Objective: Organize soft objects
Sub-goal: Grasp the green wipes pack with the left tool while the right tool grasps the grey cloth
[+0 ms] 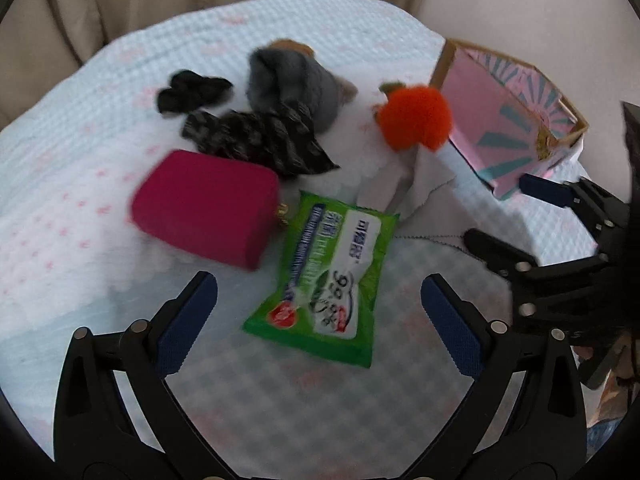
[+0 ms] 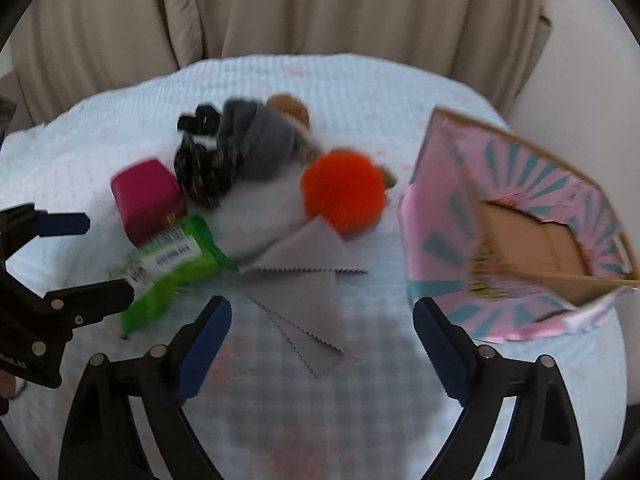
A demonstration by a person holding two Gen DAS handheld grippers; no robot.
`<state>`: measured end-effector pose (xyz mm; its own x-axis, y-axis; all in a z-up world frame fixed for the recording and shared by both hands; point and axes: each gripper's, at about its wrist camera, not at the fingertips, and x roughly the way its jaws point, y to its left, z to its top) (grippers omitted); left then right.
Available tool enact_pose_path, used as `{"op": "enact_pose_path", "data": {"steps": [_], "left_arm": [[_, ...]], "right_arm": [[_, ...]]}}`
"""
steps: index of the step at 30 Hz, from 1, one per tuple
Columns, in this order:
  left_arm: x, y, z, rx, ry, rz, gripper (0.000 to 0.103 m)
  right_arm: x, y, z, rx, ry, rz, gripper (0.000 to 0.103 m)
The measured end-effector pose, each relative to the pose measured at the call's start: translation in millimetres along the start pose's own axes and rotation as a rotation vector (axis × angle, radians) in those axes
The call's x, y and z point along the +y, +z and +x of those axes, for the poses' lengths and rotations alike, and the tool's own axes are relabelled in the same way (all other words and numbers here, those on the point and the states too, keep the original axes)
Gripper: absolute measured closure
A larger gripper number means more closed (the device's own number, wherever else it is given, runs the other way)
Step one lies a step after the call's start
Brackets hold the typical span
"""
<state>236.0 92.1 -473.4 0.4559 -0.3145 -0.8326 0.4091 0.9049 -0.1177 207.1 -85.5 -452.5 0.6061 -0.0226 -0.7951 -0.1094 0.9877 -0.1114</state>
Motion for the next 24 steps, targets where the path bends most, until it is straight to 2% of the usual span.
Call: {"op": "enact_pose_path", "data": {"steps": [4,7,9,12,14,15,16,20,22,24], "left_arm": [[-9.6,-2.9,21.8,-0.001,0.001,0.035,0.004],[-14.4,-2.0,35.1,0.002,0.008,0.054,0.009],[-13.8,-0.6,43.1,0.017,0.001,0.053,0.012],[-12.5,0.1,50.5,0.031,0.02,0.059,0.017],[-13.6,1.1,49.6,0.026,0.034,0.075,0.029],[-12.9,2.2,48.2,0.023,0.032,0.075,0.044],[-12.0,3.6,46.8,0.022,0.028,0.072,0.048],[-9.4,7.7,45.3,0.03,0.026,0.057,0.059],[-8.5,9.0,41.8,0.032,0.024,0.051,0.061],[-7.8,9.1,37.5,0.028,0.027,0.041,0.061]], "right_arm": [[2.7,-5.6,30.3,0.005,0.043,-0.067,0.014],[6.8,-4.3,47.0,0.0,0.071,-0.127,0.021],[8.0,-2.4,56.0,0.008,0.083,-0.156,0.033],[6.9,1.3,63.8,0.003,0.118,-0.169,0.039],[8.3,4.4,65.7,0.002,0.145,-0.168,0.045],[9.9,5.8,66.4,0.003,0.152,-0.169,0.05],[12.9,7.4,66.2,0.005,0.16,-0.165,0.053],[19.3,10.2,66.2,0.013,0.171,-0.124,0.068],[21.7,11.7,64.9,0.013,0.163,-0.107,0.075],[23.6,14.5,63.9,0.013,0.159,-0.084,0.087]]}}
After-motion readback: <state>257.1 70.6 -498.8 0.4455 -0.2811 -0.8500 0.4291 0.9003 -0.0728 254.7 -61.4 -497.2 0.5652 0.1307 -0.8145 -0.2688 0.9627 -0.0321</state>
